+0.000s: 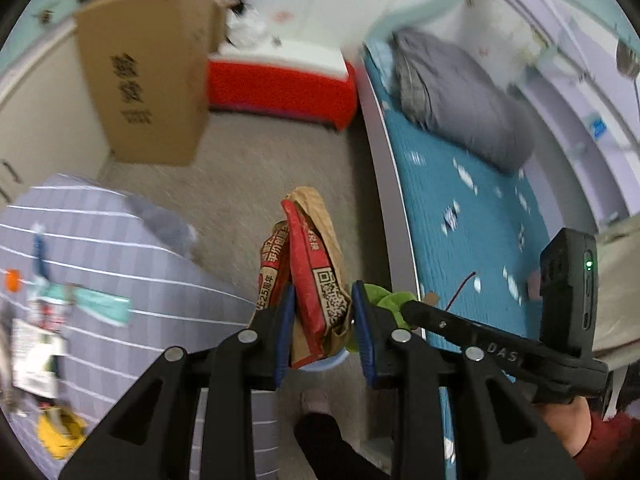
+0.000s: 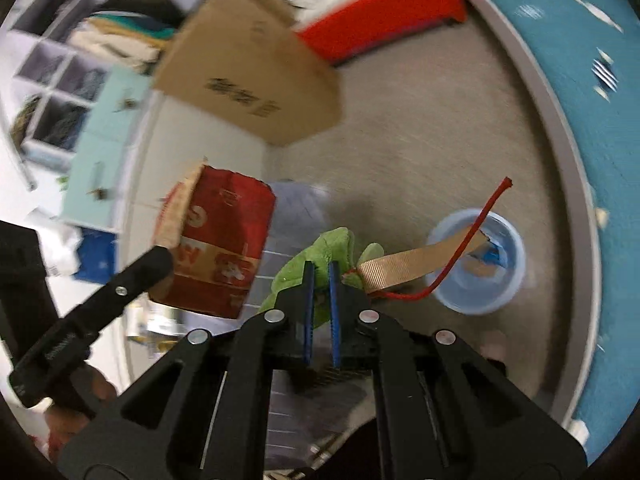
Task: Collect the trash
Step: 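Carry both items over the blue bucket and open both tools to drop them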
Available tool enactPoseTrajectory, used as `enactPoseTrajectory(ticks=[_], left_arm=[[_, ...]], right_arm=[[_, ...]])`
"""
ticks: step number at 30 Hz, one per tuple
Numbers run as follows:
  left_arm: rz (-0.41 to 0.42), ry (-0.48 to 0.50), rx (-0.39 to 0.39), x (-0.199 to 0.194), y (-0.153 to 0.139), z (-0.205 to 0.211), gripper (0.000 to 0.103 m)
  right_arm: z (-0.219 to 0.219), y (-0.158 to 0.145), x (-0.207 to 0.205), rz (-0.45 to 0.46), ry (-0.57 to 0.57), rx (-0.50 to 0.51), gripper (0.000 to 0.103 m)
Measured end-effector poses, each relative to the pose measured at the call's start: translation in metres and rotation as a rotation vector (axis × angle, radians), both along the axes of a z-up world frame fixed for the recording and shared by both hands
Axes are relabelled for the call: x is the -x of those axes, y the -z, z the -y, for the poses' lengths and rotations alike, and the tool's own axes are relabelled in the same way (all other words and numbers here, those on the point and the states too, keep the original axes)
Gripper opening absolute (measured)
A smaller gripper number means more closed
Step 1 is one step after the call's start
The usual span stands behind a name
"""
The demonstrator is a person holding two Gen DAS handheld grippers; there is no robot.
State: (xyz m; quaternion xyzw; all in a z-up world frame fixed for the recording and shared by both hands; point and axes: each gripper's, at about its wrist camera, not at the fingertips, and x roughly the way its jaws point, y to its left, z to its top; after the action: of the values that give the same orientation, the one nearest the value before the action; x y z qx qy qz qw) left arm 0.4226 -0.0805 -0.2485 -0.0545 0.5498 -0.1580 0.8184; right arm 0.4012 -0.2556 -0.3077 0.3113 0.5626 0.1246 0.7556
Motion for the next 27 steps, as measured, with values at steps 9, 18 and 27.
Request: enactPoseTrajectory(ticks=[9, 18, 27], left_arm=[[-0.166, 0.052, -0.024, -0.013, 0.089, 0.061, 0.027], [-0.25, 0.045, -0.035, -0.021, 0.127, 0.075, 0.027], [-0.311, 0.069, -0.061, -0.024, 0.15, 0.092, 0.028]], right_arm=[[0.041, 0.074, -0.01, -0.138, 0.014, 0.081, 0.011], [0.06, 0.099, -0.02, -0.203, 0.017, 0.114, 0.05], [0.075, 0.095, -0.012, -0.203, 0.036, 0.124, 0.053]])
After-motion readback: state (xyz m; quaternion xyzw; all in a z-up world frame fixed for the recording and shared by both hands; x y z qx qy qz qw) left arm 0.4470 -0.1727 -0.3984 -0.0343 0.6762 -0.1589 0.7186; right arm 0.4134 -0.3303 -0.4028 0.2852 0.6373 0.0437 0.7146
